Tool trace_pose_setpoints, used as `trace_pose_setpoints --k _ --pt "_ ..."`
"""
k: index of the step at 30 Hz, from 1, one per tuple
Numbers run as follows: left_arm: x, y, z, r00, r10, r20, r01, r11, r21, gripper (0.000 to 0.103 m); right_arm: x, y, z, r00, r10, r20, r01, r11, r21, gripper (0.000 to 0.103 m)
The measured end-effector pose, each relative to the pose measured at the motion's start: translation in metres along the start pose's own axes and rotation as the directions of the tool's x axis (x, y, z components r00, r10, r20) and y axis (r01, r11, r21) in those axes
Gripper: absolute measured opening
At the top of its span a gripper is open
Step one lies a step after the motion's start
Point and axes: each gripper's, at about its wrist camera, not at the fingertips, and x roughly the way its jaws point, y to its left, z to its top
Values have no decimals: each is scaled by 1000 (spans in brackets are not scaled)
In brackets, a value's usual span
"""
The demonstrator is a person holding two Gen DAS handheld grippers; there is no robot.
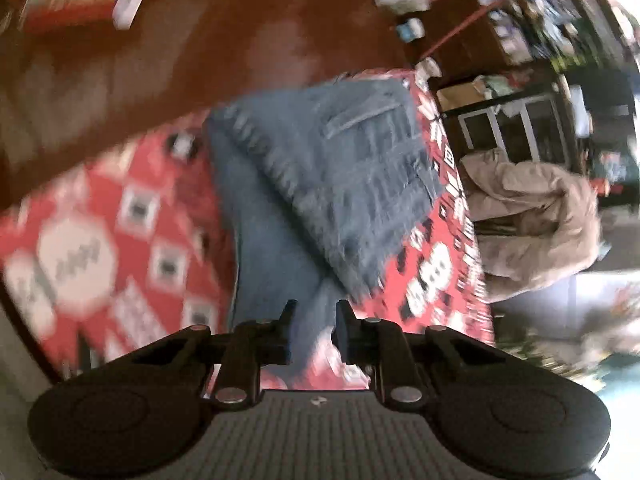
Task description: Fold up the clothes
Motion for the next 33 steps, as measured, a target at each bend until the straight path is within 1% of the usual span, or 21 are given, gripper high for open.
trace_pose_setpoints --k 2,3,5,6,8,9,11,13,16,18,19,22,27,30,31,33 --pt "18 2 6 999 39 9 -40 999 25 9 14 -1 10 1000 -12 -8 12 1000 18 10" --pt "25 6 7 999 44 0 -44 999 17 8 20 -2 12 1000 -17 -16 18 1000 26 10" --pt "38 12 6 996 87 -32 -86 996 23 8 33 -2 16 999 -34 -35 35 999 31 10" --pt "40 16 4 994 98 -41 -97 995 28 8 39 0 16 998 -49 -48 50 998 24 10" --pt "44 24 -1 991 118 -57 -116 993 37 3 50 4 10 996 -75 -55 75 997 8 10" --pt "42 26 -3 992 113 -55 -111 993 39 3 52 6 7 995 -83 -52 84 996 5 11" --pt "39 29 -7 993 102 -55 -101 994 34 3 48 10 -3 994 -98 -49 98 995 1 12" --pt "37 32 -9 993 95 -72 -95 995 14 3 45 15 -10 992 -108 -59 107 994 -9 12" --pt "31 31 -11 988 110 -109 -110 994 9 2 35 16 -14 990 -89 -107 90 996 6 14" --pt "32 28 -3 990 116 -84 -115 993 12 2 28 15 -15 987 -79 -138 83 996 21 15" --pt "32 26 2 991 118 -70 -117 993 14 6 24 13 -12 988 -75 -138 80 996 34 16" --pt "33 21 14 992 126 -30 -125 992 18 6 14 11 -2 992 -64 -110 72 995 73 16" --pt "35 13 36 990 137 37 -138 990 25 7 4 2 30 995 -86 -42 89 992 86 19" --pt "42 20 37 985 175 -6 -175 984 38 6 -2 -14 55 994 -111 3 110 988 108 22" --pt "44 21 37 983 184 -17 -184 982 44 5 -4 -21 64 992 -123 20 119 986 118 22" --pt "44 24 36 982 184 -26 -183 982 47 4 -6 -41 86 987 -154 46 146 979 140 22"
